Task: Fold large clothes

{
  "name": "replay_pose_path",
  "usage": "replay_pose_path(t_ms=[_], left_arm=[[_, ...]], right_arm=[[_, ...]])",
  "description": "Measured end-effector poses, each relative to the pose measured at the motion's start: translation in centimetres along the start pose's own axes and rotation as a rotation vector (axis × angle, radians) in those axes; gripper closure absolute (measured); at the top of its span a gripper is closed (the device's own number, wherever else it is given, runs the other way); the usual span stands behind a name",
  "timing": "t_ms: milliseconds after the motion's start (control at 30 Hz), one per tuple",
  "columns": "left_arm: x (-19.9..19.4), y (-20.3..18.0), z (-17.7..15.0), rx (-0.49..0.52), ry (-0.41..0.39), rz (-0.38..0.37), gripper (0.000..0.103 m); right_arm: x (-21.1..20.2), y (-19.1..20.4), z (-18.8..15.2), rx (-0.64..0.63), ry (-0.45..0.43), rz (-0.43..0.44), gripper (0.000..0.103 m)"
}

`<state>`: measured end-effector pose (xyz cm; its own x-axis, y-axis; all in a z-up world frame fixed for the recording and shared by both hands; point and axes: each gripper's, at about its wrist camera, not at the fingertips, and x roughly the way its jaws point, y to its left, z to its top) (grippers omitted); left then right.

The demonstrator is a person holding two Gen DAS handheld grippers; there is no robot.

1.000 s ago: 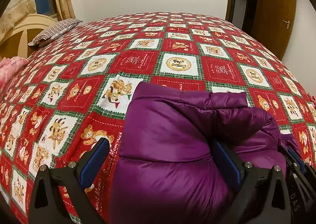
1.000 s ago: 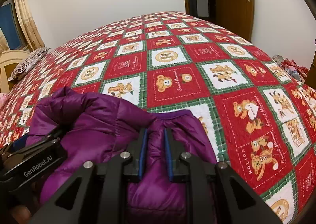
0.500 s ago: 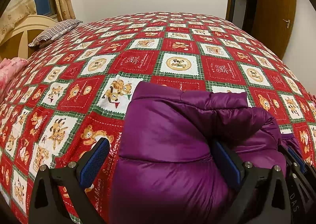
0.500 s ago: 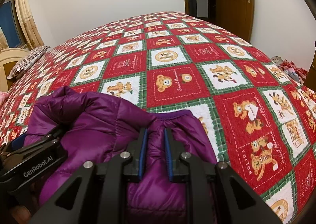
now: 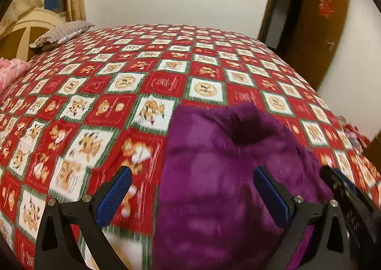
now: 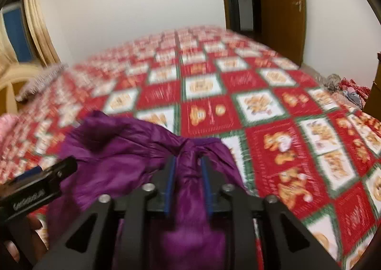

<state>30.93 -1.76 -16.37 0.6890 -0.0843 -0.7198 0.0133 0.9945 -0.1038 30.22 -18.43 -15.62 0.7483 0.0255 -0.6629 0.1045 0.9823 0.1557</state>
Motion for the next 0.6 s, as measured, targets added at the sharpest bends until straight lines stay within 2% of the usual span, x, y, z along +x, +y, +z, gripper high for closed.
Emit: replay_pose_path(t_ms=[67,133,200,333,600], left_arm=[[1.1,-0.1,-1.3,0.021,0.020,0.039,0.001],[2.2,0.4,-2.0,-0.007,0.028,0.006,0.001],[2.5,0.7,-1.9,-0.036,0.022,-0.005,0.001],[3.3,0.8,-2.2,-0.050,0.017,-0.008,0.001],[3.1,-0.4,-2.8,0.006,-0.029,0.068,0.001]], right_arm=[[-0.2,-0.4,-1.2,0.006,0.015,0.004,0.070],[1.2,-0.5,-2.6,-0.014,0.047,-0.014,0.070],[1.7,-0.8,-3.2,-0.018,0.041,-0.005,0.070],[2.4,-0.9,-3.0,-0.012,0.044,0.000,0.070],[2.5,-1.0,-3.5,0.005,0.031,0.014,0.070]])
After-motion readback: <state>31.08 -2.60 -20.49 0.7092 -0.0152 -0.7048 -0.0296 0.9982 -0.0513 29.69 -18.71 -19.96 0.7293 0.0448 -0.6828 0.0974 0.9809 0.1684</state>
